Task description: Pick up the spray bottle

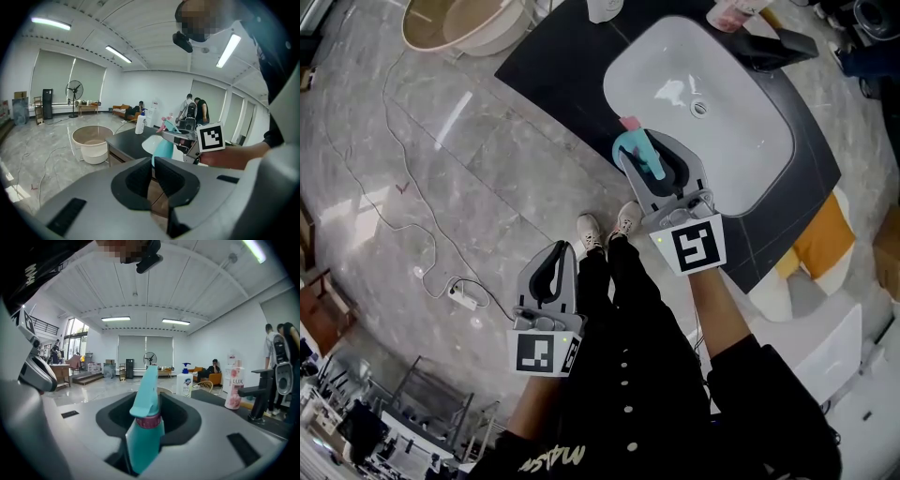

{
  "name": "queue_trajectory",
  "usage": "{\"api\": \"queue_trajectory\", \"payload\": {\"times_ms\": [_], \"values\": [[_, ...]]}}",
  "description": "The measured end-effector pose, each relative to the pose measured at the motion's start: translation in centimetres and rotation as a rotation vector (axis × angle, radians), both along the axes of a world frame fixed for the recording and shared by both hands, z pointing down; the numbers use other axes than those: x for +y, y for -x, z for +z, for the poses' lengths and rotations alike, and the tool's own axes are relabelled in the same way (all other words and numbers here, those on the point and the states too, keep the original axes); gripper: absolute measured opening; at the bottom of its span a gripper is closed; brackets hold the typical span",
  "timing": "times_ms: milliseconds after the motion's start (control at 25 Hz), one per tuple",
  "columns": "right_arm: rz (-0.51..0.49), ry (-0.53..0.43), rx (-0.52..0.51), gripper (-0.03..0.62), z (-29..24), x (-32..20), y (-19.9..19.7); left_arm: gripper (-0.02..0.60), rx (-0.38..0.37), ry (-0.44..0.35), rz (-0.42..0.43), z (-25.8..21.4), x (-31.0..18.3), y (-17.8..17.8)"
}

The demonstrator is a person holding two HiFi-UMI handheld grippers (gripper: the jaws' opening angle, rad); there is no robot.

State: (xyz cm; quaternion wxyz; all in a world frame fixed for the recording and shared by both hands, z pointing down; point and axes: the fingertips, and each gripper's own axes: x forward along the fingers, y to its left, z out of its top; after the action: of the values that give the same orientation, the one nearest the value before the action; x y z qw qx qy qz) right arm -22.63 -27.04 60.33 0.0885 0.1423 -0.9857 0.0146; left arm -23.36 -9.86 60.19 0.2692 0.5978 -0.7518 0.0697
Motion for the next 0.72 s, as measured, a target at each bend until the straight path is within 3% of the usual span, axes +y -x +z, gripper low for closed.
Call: {"api": "queue_trajectory", "payload": {"times_ms": [360, 720], "values": [[0.049, -0.018, 0.005, 0.133, -3.3, -0.6, -0.7, 0.028, -0.048, -0.061, 0.030, -3.5, -1.2, 1.2], [0.156, -0.057, -0.009, 0.133, -10.1, -1.3, -5.6, 0.028, -0.133, -0.172, 0.076, -10.1, -3.9, 1.9]]}}
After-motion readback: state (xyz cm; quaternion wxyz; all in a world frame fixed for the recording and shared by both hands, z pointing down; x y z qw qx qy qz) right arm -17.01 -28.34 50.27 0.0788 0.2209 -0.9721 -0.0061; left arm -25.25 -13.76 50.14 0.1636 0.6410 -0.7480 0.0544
